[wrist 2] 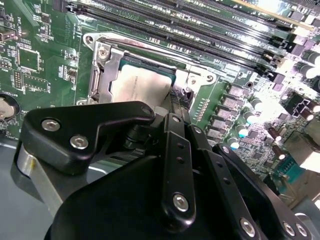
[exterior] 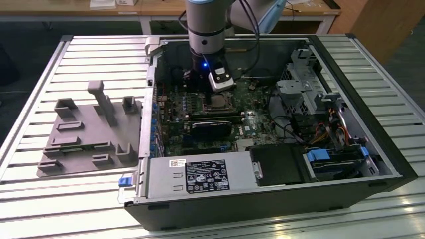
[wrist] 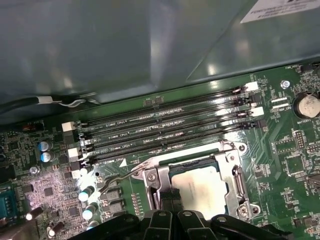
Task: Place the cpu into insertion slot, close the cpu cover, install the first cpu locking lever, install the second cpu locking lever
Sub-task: 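Close the cpu cover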
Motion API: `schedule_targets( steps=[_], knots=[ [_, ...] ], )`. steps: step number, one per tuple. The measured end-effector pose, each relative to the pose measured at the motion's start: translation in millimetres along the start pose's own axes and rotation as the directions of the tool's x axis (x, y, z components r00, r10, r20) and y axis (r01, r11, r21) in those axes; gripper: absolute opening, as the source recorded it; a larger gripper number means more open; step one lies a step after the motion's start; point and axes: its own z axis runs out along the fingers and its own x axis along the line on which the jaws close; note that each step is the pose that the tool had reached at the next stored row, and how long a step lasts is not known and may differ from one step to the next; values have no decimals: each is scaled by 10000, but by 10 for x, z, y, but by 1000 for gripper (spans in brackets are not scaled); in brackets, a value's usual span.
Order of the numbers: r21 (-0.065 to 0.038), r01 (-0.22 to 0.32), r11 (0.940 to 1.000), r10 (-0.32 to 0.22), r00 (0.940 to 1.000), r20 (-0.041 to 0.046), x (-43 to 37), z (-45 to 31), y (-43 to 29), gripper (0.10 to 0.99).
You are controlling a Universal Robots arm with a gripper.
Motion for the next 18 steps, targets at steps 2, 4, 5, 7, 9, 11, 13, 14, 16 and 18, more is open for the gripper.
schedule_targets(
  steps=[2, 4, 5, 7, 9, 11, 13, 14, 16, 18],
  knots=[
    [-1, 0, 10000, 0, 10000, 0, -1, -18, 1, 106],
    [-3, 0, 10000, 0, 10000, 1, -1, -25, 1, 106],
    [-4, 0, 10000, 0, 10000, 2, -1, -25, 2, 106],
    [-2, 2, 10000, -2, 10000, 1, -6, -26, 2, 106],
    [-1, 0, 10000, 0, 10000, 0, -26, -25, 7, 106],
    [-1, 1, 10000, -1, 10000, -1, -61, -23, 16, 106],
    [-1, 0, 10000, 0, 10000, -4, -100, -20, 25, 106],
    [0, -1, 10000, 1, 10000, -6, -121, -19, 30, 106],
    [1, -1, 10000, 1, 10000, -11, -160, -17, 40, 106],
    [2, 0, 10000, 0, 10000, -14, -193, -15, 47, 106]
  ],
)
